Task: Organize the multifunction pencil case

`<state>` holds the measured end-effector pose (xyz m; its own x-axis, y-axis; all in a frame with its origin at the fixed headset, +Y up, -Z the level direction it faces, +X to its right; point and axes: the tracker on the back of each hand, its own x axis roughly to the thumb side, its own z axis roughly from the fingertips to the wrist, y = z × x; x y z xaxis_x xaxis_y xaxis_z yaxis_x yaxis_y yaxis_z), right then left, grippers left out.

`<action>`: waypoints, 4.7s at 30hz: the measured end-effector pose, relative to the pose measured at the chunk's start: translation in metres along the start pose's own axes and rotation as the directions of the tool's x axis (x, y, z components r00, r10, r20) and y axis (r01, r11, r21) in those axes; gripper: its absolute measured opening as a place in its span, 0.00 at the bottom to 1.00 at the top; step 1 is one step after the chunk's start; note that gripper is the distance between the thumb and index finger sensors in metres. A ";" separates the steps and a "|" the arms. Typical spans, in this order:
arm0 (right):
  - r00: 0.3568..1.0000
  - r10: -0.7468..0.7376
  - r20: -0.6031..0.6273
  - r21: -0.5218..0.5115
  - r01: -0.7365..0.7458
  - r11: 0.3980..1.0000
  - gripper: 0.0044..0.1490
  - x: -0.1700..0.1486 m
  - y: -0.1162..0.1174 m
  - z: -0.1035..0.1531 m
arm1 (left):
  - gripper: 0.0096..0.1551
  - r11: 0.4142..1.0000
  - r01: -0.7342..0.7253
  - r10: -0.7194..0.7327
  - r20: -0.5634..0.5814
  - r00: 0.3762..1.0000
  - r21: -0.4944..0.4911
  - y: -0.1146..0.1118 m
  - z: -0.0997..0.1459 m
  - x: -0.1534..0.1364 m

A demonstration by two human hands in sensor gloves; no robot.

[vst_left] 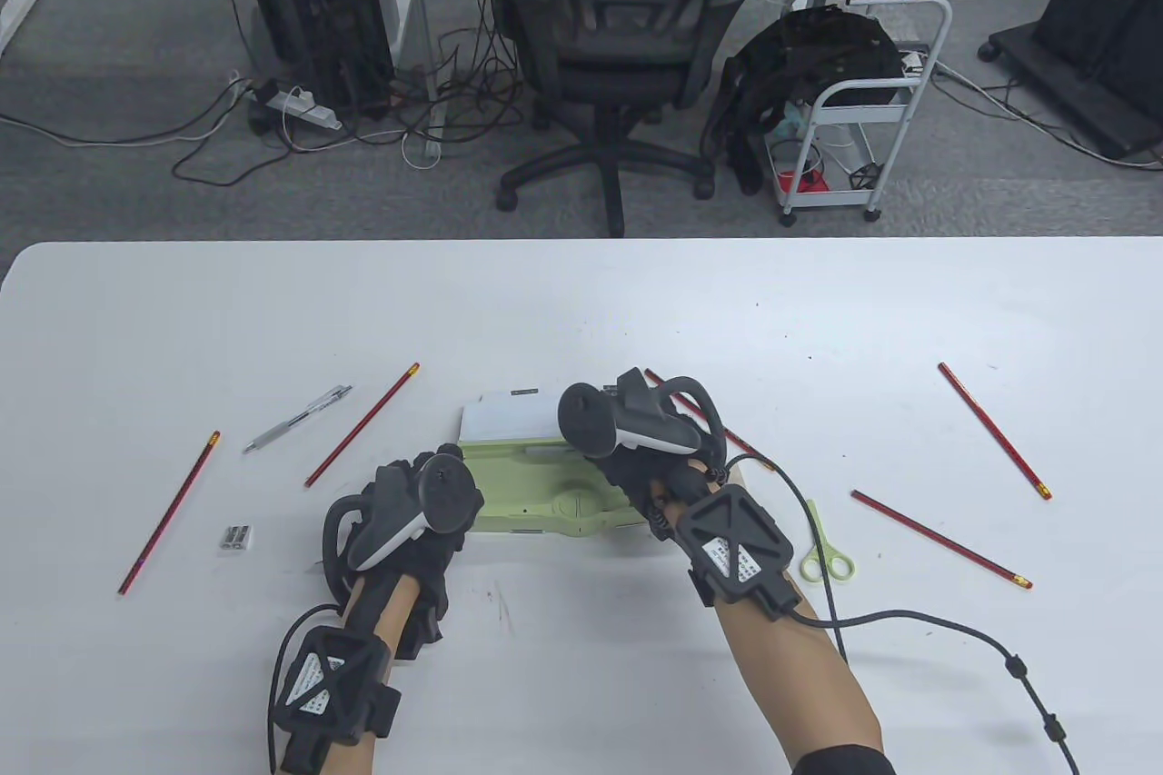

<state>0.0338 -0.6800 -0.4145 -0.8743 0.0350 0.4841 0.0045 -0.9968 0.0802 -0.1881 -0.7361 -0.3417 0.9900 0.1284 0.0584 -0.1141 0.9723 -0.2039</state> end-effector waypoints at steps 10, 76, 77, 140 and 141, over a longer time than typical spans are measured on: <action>0.991 -0.106 -0.081 -0.076 0.100 0.992 0.47 -0.046 -0.002 0.053 | 0.40 1.000 0.002 -0.003 -0.001 1.000 -0.004 0.000 0.000 0.000; 0.971 -0.226 -0.080 0.080 0.233 0.969 0.53 -0.062 0.048 0.065 | 0.26 0.879 0.460 -0.471 -0.088 0.878 -0.124 -0.004 0.028 -0.060; 0.971 -0.227 -0.080 0.080 0.233 0.969 0.53 -0.062 0.048 0.065 | 0.25 0.875 0.471 -0.481 -0.085 0.873 -0.113 -0.005 0.029 -0.060; 0.956 -0.284 -0.079 0.025 0.286 0.958 0.53 -0.072 0.049 0.068 | 0.23 0.905 0.407 -0.421 0.125 0.898 0.120 0.034 -0.035 0.110; 0.956 -0.284 -0.079 0.025 0.286 0.958 0.53 -0.072 0.049 0.068 | 0.23 0.902 0.412 -0.427 0.126 0.896 0.126 0.033 -0.035 0.112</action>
<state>0.1298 -0.7267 -0.3856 -0.8752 0.3106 0.3709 -0.2342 -0.9429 0.2369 -0.0779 -0.6968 -0.3762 0.9248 -0.2755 0.2623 0.2950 0.9548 -0.0372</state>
